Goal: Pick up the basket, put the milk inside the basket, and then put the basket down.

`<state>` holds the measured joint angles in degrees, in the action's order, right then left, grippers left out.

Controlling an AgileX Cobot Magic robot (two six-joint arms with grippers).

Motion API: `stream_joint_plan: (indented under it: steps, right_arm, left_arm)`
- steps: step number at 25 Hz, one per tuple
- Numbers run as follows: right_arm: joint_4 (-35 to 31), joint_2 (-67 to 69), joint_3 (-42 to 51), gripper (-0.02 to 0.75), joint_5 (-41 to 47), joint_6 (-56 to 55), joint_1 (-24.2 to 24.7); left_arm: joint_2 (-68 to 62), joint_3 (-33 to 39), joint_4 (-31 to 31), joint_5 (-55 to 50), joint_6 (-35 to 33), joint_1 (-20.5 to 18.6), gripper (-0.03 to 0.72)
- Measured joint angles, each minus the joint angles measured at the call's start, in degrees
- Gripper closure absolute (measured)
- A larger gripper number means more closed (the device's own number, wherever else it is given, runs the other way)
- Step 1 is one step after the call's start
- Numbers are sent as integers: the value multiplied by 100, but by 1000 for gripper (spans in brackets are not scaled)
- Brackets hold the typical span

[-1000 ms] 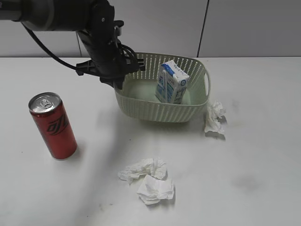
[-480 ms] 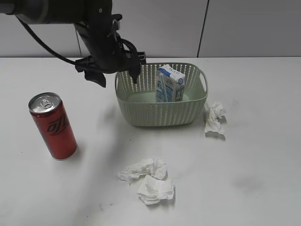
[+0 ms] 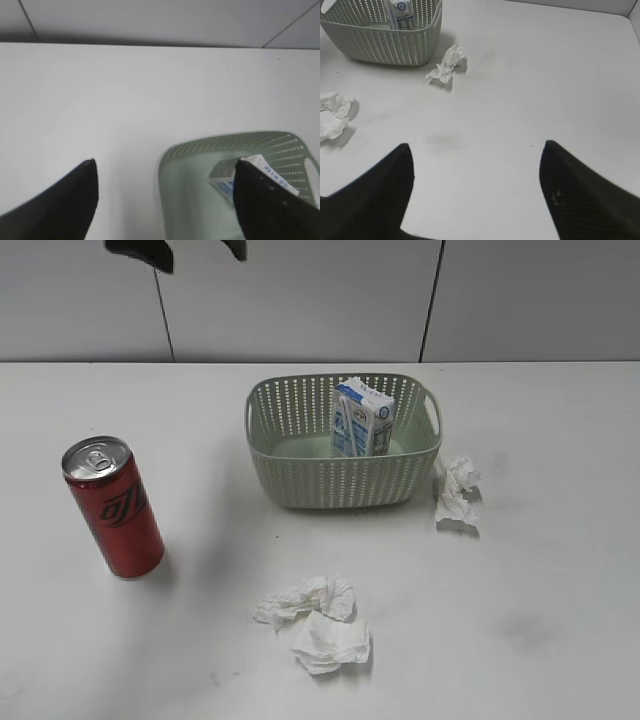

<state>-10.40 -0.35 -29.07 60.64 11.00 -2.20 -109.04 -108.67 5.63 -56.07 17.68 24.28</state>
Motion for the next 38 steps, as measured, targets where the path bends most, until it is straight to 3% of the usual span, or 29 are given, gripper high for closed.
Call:
stream_joint_plan:
  steps: [4,8,17,27,38]
  right_arm:
    - [0,0,0,146,0,0,0]
    - [0,0,0,146,0,0,0]
    - [0,0,0,146,0,0,0]
    - [0,0,0,147,0,0,0]
    - [0,0,0,146,0,0,0]
  left_arm:
    - [73,-72,162,-860,-678,-619,56]
    - [111,-46,-114,-1326,-1290,-1192,69]
    - [792,528,-219,-1374,-1637,-2148,97]
    - [2594,2766,-623,-1375,-1941,-2260,97]
    - [4944,5210,-638,-1376,-1958,-2260,103]
